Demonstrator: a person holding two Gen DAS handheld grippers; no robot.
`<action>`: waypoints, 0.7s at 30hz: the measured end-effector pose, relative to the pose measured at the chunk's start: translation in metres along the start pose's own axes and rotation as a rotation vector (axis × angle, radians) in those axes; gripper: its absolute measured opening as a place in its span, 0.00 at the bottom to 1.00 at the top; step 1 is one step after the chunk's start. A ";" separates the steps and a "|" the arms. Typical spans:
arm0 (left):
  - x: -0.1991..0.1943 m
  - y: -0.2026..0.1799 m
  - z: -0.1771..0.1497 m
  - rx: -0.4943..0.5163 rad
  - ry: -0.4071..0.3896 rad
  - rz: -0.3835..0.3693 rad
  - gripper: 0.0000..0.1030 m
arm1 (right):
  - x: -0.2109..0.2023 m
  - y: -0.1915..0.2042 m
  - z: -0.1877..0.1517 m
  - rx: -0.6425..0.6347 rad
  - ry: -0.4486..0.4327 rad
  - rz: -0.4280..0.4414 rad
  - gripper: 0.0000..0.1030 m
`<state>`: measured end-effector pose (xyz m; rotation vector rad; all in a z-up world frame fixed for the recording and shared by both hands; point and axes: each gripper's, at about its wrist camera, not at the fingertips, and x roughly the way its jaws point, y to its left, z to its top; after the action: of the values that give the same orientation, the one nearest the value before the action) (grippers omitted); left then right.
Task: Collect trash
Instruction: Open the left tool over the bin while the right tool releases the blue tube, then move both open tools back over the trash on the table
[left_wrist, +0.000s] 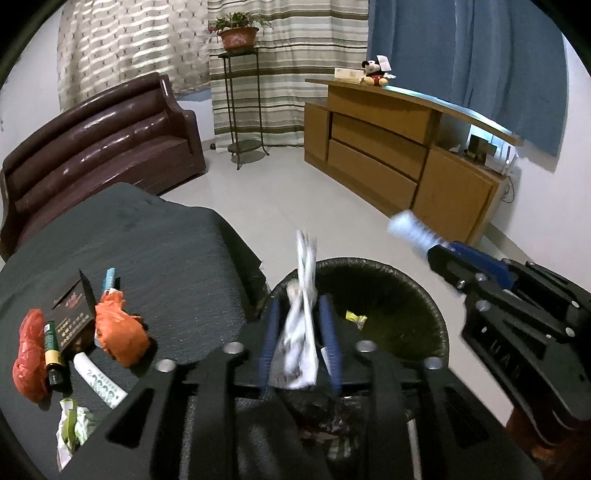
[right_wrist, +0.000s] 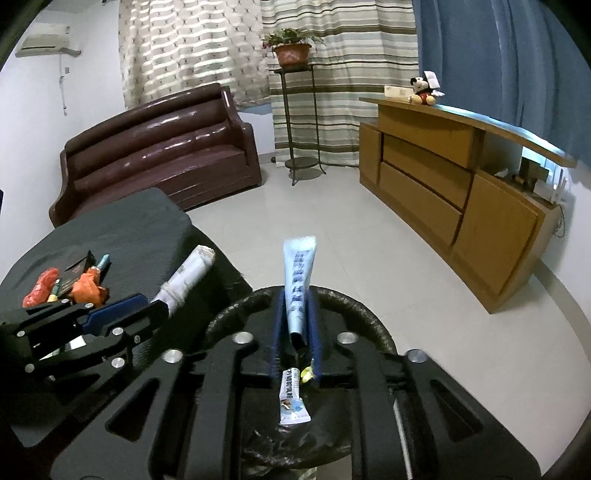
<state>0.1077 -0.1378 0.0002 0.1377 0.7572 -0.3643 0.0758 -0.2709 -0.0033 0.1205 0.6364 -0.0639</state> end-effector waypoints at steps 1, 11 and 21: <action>0.000 0.000 0.000 -0.002 -0.001 0.002 0.39 | 0.001 -0.001 0.000 0.006 0.000 0.000 0.32; -0.003 0.005 0.002 -0.023 0.007 0.017 0.46 | -0.002 -0.008 0.001 0.030 0.000 -0.016 0.39; -0.033 0.027 -0.004 -0.048 -0.027 0.049 0.52 | -0.014 0.016 -0.001 0.008 0.016 0.026 0.46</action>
<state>0.0935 -0.1024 0.0198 0.1060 0.7339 -0.3007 0.0653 -0.2548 0.0058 0.1367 0.6500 -0.0400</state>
